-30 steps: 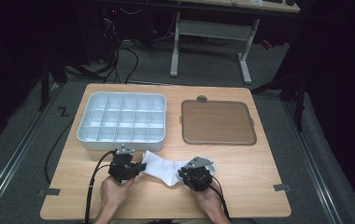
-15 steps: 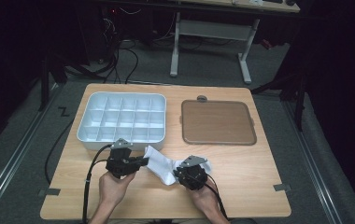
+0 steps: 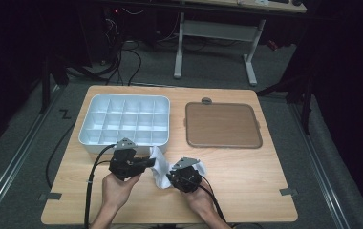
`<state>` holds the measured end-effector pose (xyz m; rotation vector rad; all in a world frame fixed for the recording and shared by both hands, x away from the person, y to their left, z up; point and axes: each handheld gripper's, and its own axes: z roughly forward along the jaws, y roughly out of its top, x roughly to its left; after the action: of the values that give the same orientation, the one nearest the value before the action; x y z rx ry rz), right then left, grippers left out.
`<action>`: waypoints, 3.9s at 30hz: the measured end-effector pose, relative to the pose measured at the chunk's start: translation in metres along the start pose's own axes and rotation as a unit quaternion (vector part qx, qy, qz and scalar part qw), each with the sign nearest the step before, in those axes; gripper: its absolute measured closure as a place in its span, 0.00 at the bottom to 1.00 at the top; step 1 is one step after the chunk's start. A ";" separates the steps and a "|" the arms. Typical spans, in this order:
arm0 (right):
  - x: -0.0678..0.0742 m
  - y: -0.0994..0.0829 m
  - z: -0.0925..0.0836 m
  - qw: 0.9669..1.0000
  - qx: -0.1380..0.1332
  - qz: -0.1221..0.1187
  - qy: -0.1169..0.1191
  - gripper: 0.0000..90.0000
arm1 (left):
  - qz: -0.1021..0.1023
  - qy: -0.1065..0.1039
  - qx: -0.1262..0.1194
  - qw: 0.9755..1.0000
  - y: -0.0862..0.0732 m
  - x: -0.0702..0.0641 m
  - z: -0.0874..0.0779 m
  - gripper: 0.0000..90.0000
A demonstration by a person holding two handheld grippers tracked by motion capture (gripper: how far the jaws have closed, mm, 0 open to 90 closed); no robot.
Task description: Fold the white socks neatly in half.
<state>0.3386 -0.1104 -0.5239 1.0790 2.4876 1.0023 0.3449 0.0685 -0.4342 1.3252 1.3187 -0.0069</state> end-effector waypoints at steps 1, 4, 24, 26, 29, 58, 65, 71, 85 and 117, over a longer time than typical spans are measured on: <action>0.002 0.001 0.002 1.000 -0.002 0.001 0.004 0.88 | -0.001 0.000 0.000 1.000 0.000 0.000 0.000 0.92; 0.005 0.003 0.004 1.000 -0.003 0.001 0.012 0.87 | -0.001 -0.003 0.001 1.000 0.001 -0.001 0.000 0.92; 0.013 0.016 0.015 0.999 -0.005 -0.007 0.042 0.81 | 0.025 0.005 0.022 0.999 -0.007 -0.001 0.016 0.92; 0.010 0.016 0.007 0.999 -0.017 -0.004 0.037 0.81 | 0.028 0.008 0.026 0.999 -0.008 0.000 0.018 0.92; 0.008 0.015 0.000 0.999 -0.025 -0.003 0.035 0.80 | 0.029 0.007 0.030 0.999 -0.009 0.000 0.019 0.92; -0.045 -0.038 -0.052 0.994 -0.066 0.064 -0.057 0.78 | 0.053 0.003 0.079 0.995 -0.033 -0.014 0.054 0.92; -0.050 -0.043 -0.047 0.995 -0.052 0.071 -0.054 0.84 | 0.063 -0.003 0.096 0.993 -0.045 -0.022 0.067 0.92; -0.050 -0.044 -0.044 0.995 -0.044 0.071 -0.056 0.88 | 0.079 -0.004 0.112 0.991 -0.056 -0.026 0.080 0.92; -0.051 -0.046 -0.040 0.995 -0.037 0.077 -0.054 0.89 | 0.117 0.009 0.133 0.984 -0.077 -0.030 0.100 0.91; -0.057 -0.047 -0.051 0.992 -0.043 0.101 -0.069 0.69 | 0.073 0.003 0.064 0.995 -0.055 -0.008 0.063 0.56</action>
<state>0.3289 -0.1998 -0.5213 1.3445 2.2392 1.0414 0.3484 0.0011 -0.4844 1.5299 1.2405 0.0148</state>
